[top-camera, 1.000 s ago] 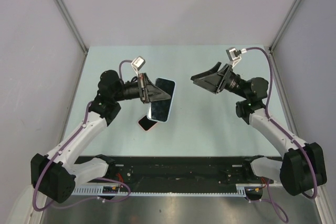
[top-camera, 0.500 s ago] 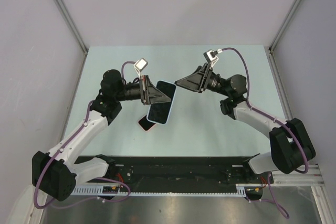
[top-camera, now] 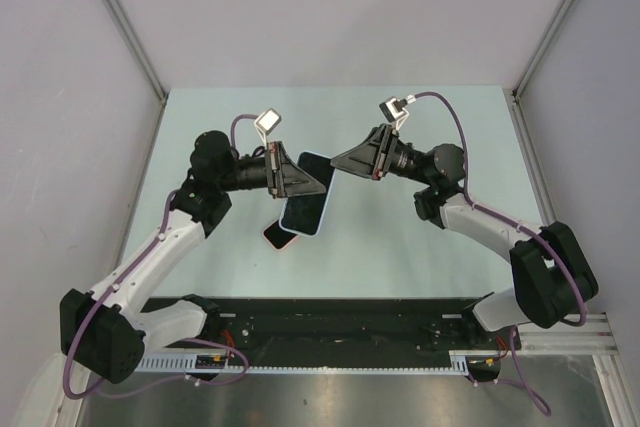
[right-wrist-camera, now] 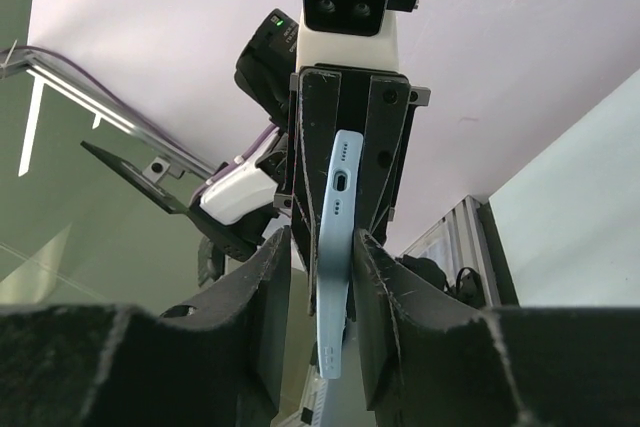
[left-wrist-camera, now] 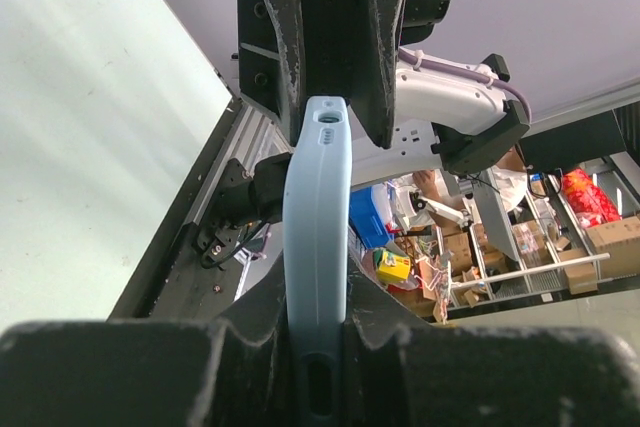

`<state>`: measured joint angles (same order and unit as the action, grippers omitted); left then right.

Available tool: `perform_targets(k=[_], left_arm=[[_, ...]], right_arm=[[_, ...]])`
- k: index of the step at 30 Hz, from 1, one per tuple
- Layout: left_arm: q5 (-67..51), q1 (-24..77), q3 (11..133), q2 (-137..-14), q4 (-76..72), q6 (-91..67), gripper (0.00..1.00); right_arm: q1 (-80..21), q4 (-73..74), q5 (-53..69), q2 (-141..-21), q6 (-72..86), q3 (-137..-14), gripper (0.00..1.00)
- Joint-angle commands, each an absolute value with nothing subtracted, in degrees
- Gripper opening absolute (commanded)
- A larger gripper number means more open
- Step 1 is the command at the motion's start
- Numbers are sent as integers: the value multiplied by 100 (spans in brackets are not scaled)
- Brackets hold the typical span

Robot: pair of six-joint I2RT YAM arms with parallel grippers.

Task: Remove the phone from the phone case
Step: Remove the phone case from the phone.

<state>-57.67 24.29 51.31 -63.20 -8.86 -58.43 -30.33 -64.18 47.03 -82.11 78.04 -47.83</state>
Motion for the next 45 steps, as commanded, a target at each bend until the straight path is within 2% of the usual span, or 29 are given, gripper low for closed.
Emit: perform_targets(k=[1,4,5,7,8,15,17,21,27,35,45], left_arm=[[-5862,2408,5467,-6152,-1046,-5739,0],[-5854,2408,5475,-6126,-1055,-5757,0],[-5854,2408,5476,-6117,-1063,-5757,0],[-5819,2408,5476,-6100,-1063,-5748,0],[-5818,2408,5467,-6091,-1063,-5748,0],[-5836,2408,5502,-6012,-1160,-5555,0],[-5810,2408,5511,-5959,-1204,-5397,0],[-5845,2399,5563,-5968,-1800,-5326,0],[-5967,2408,5774,-6100,-2468,-5633,0],[-6108,2399,5923,-6126,-3671,-6503,0],[-6065,2408,6082,-6091,-3867,-6882,0]], right_arm=[[-3076,-6794,4790,-8279,7989,-5001,35],[-3102,-6768,4834,-8288,8033,-4992,28],[-3111,-6733,4825,-8288,8068,-4992,19],[-3138,-6724,4790,-8288,8130,-5001,14],[-3164,-6654,4764,-8288,8208,-4992,1],[-3190,-6477,4256,-8244,9145,-4852,0],[-3225,-7177,4035,-8332,9674,-4659,0],[-3462,-9190,3077,-9007,11746,-4473,0],[-3884,-9167,2672,-9176,11804,-4465,0],[-3955,-9176,2575,-9386,11795,-4535,0],[-4043,-9115,2637,-9422,11488,-4553,0]])
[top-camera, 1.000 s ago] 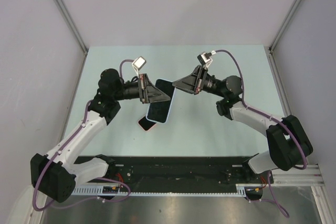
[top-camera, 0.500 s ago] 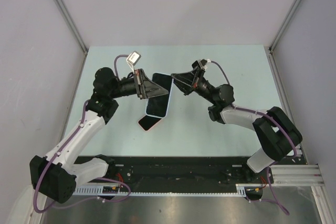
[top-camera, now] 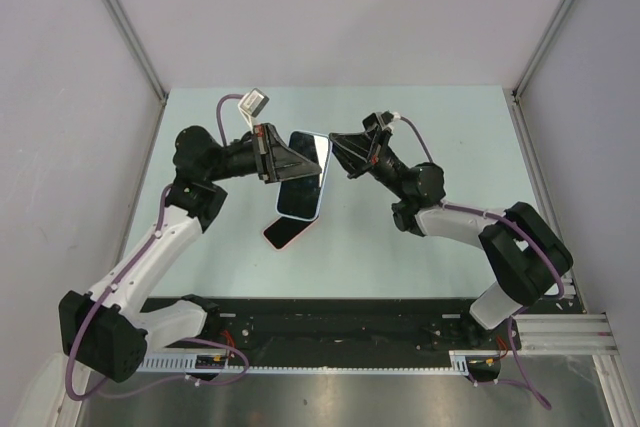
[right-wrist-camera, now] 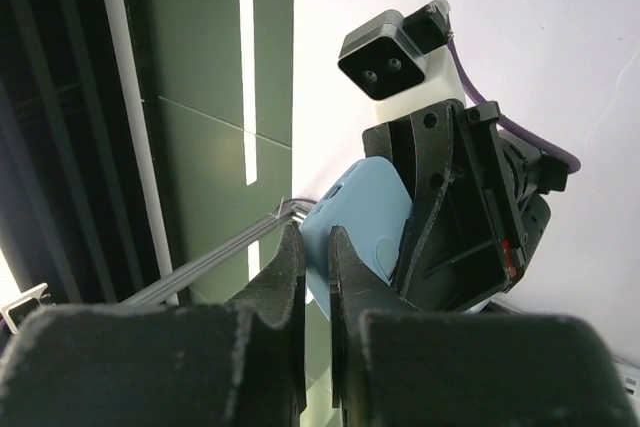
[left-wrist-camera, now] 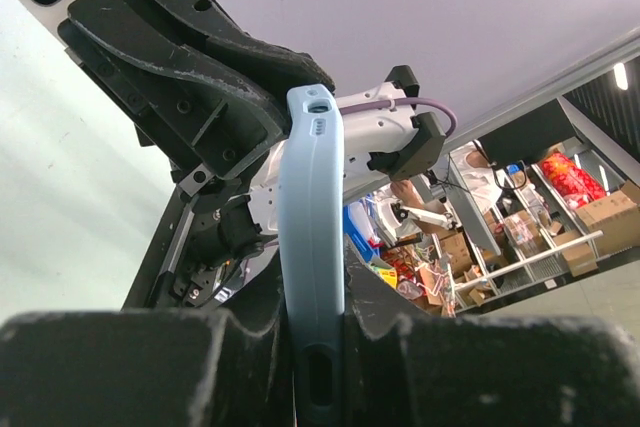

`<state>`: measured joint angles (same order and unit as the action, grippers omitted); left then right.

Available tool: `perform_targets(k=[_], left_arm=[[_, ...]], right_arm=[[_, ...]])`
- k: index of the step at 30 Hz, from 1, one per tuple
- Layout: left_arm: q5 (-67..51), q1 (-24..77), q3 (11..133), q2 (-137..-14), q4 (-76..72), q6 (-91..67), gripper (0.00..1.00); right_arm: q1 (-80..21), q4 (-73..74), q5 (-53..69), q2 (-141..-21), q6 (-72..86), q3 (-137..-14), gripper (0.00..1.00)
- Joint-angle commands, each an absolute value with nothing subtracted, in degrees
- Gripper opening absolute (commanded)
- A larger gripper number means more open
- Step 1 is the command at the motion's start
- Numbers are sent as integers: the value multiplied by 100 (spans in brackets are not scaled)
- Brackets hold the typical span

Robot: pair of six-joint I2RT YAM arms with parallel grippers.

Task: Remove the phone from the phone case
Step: Remove the phone case from the phone.

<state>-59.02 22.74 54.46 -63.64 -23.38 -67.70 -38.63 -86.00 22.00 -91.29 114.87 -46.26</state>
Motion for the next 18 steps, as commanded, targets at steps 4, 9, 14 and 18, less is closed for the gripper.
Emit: perform_targets(k=[4,9,14,18], left_arm=[[-6029,2417,6108,-6029,-3920,-6987,0],[-6003,2408,6214,-5933,-3911,-7119,0],[-5941,2426,6310,-5897,-4287,-7408,0],[-5906,2452,6477,-5941,-4684,-7822,0]], right_arm=[[-4052,-8300,2934,-9168,10850,-4561,0],[-3973,-4755,2848,-7780,8695,-4763,0],[-3867,-3921,2716,-7427,8043,-4773,0],[-4008,-3430,2584,-7418,7692,-4825,0]])
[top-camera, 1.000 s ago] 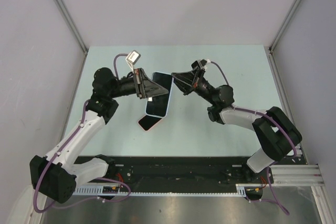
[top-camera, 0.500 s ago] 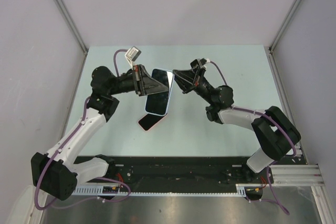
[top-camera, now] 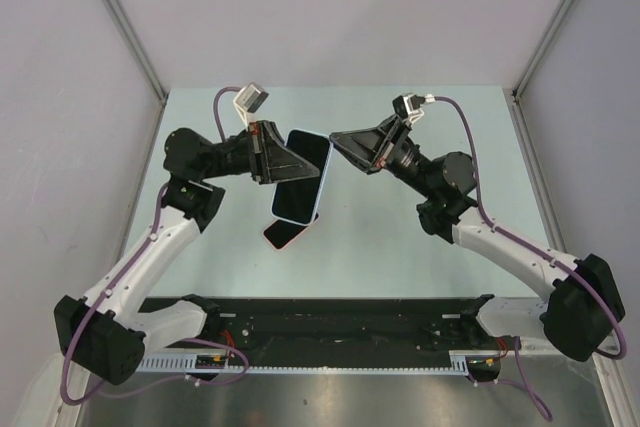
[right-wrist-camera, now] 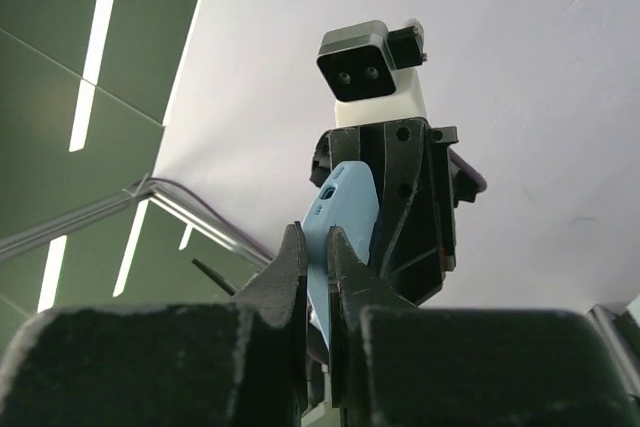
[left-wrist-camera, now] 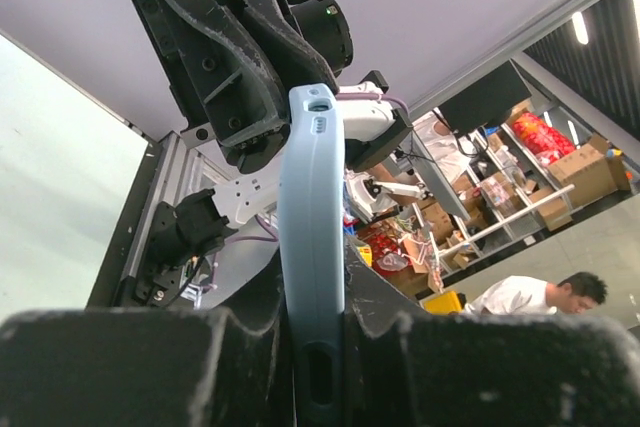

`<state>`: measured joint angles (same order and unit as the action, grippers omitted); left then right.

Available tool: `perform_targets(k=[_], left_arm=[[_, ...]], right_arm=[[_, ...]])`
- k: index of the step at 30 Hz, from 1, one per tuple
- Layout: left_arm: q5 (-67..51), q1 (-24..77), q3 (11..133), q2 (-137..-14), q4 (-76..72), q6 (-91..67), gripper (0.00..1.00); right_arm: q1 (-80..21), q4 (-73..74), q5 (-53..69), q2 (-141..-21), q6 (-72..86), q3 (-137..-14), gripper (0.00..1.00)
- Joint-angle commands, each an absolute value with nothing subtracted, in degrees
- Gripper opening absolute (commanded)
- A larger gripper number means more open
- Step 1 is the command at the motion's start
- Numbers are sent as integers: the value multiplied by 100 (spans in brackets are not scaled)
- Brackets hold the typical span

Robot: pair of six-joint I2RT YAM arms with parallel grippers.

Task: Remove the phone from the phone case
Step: Remove the phone case from the phone.

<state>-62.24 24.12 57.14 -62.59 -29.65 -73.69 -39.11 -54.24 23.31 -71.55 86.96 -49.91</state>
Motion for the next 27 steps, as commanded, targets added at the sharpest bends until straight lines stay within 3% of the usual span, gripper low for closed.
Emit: perform_targets(k=[1,7,11,20,27], left_arm=[[-5906,2452,6521,-5933,-4702,-7840,0],[-5871,2470,6706,-5898,-5043,-8103,0],[-5810,2470,6907,-5880,-5291,-8288,0],[-5783,2470,7084,-5757,-5107,-8043,0],[-5783,2470,7128,-5765,-5220,-8068,0]], right_arm=[[-4086,-3219,2453,-7392,7525,-4921,0],[-4166,-2706,2390,-7584,7215,-5019,0],[-4166,-4203,2715,-8075,8049,-4791,0],[-4456,-5861,2900,-8947,9262,-4737,0],[-4518,-5362,2839,-8947,8948,-4737,0]])
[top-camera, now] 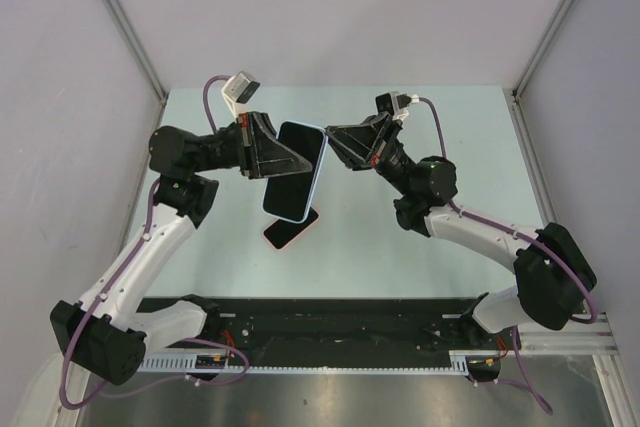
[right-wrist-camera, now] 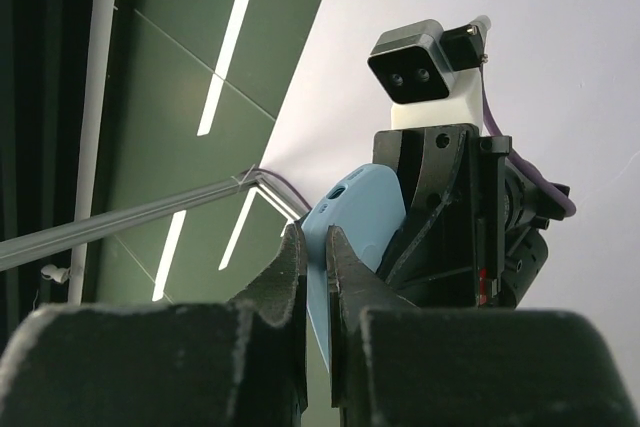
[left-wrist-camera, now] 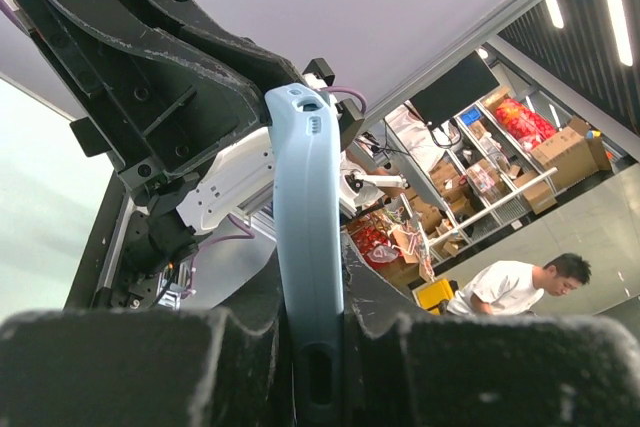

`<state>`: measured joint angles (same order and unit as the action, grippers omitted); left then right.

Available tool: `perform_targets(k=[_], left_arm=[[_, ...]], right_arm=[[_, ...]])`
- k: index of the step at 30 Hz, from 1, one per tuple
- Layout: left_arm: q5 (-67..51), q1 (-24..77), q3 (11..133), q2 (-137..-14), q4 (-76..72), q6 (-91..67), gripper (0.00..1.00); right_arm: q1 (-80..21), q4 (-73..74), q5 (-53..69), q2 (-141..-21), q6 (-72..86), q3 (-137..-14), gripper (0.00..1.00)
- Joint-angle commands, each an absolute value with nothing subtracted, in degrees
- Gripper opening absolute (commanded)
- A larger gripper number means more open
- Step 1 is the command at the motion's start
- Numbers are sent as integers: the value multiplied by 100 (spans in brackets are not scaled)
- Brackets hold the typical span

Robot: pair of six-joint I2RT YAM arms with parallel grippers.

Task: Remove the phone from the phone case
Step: Remove the phone case from the phone.

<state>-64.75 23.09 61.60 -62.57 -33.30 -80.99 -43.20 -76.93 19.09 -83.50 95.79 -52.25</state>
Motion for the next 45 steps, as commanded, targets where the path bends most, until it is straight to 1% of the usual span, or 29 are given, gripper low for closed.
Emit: perform_targets(k=[1,6,12,13,15,16,17,19,21,26,29,31,32,34,35,39,40,43,45], left_arm=[[-5766,2478,7145,-5757,-5229,-8086,0],[-5766,2470,7277,-5792,-5422,-8200,0],[-5766,2478,7409,-5792,-5467,-8244,0],[-5766,2479,7427,-5801,-5467,-8244,0],[-5748,2470,7418,-5809,-5484,-8253,0],[-5748,2470,7418,-5810,-5493,-8270,0],[-5748,2470,7409,-5818,-5511,-8288,0],[-5739,2470,7462,-5836,-5528,-8297,0],[-5739,2470,7497,-5853,-5528,-8288,0],[-5774,2479,7523,-5897,-5520,-8288,0],[-5801,2470,7523,-5924,-5511,-8288,0],[-5809,2478,7523,-5933,-5493,-8271,0],[-5810,2479,7515,-5933,-5441,-8253,0],[-5809,2478,7489,-5941,-5379,-8183,0],[-5810,2470,7480,-5950,-5344,-8174,0],[-5818,2470,7401,-6047,-5361,-8156,0],[-5818,2470,7348,-6064,-5370,-8165,0],[-5818,2470,7243,-6143,-5527,-8235,0],[-5836,2470,7172,-6231,-5659,-8367,0]], right_arm=[[-4509,-5257,2839,-8956,8904,-4737,0],[-4553,-4852,2769,-9000,8492,-4737,0],[-4588,-3737,2480,-8992,7744,-4746,0],[-4588,-3309,2435,-8974,7456,-4763,0],[-4597,-2728,2120,-8860,7060,-4886,0],[-4605,-2116,1944,-8807,6640,-4930,0],[-4632,-1848,1586,-8667,6479,-4948,0],[-4649,-1234,1337,-8587,6197,-5010,0],[-4649,-986,1073,-8473,5907,-5062,0],[-4755,191,467,-8411,5091,-5431,0],[-4772,465,431,-8367,4931,-5467,0],[-4807,553,466,-8341,4782,-5467,7],[-4825,580,579,-8323,4720,-5467,14],[-4843,598,720,-8271,4580,-5467,20],[-4869,606,851,-8244,4518,-5467,24],[-4887,659,1308,-8113,4254,-5467,35],[-4887,659,1431,-8095,4158,-5467,39],[-4887,703,2045,-8033,3982,-5467,41],[-4904,808,2214,-7998,3885,-5467,41]])
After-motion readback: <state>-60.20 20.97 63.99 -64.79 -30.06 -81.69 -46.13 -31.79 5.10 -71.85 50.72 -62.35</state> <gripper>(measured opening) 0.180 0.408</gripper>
